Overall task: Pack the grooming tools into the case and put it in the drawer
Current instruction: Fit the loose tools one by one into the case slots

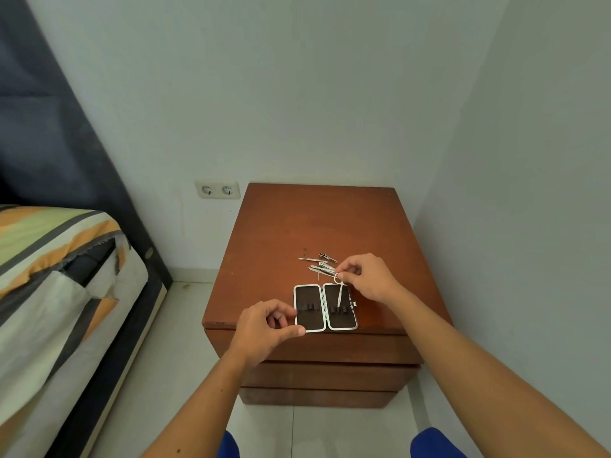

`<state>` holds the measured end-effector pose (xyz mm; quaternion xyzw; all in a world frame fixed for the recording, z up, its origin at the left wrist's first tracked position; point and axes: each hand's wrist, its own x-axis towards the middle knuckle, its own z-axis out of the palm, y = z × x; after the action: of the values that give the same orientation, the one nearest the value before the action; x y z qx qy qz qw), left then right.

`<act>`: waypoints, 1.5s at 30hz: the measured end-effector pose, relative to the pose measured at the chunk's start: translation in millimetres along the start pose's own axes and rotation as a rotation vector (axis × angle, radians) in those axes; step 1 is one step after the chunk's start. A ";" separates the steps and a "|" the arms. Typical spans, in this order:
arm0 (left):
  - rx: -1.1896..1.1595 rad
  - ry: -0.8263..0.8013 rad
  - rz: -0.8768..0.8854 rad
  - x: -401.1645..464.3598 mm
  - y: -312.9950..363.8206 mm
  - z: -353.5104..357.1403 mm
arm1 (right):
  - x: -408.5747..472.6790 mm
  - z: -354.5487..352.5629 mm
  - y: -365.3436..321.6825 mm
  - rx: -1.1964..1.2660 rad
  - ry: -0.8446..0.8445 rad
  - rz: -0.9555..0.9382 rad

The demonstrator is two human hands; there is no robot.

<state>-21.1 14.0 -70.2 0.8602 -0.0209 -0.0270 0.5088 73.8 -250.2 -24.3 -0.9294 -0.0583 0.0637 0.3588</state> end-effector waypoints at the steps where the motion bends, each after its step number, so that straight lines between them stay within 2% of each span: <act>1: -0.004 -0.002 0.001 -0.1 0.2 -0.3 | -0.2 1.8 -0.2 -0.011 -0.010 -0.010; 10: 0.084 -0.032 0.028 -0.5 4.5 -1.0 | -19.0 10.7 3.0 -0.134 0.003 -0.127; 21: 0.140 -0.066 0.012 1.0 8.0 -2.8 | -47.5 12.9 15.2 -0.222 -0.181 -0.216; 45: 0.149 -0.048 0.032 0.2 7.3 -0.9 | -58.8 16.3 17.4 -0.205 -0.172 -0.269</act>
<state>-20.9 11.2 -63.4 0.8943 -0.0487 -0.0381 0.4431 14.3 -261.4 -43.5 -0.9361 -0.2185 0.0880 0.2611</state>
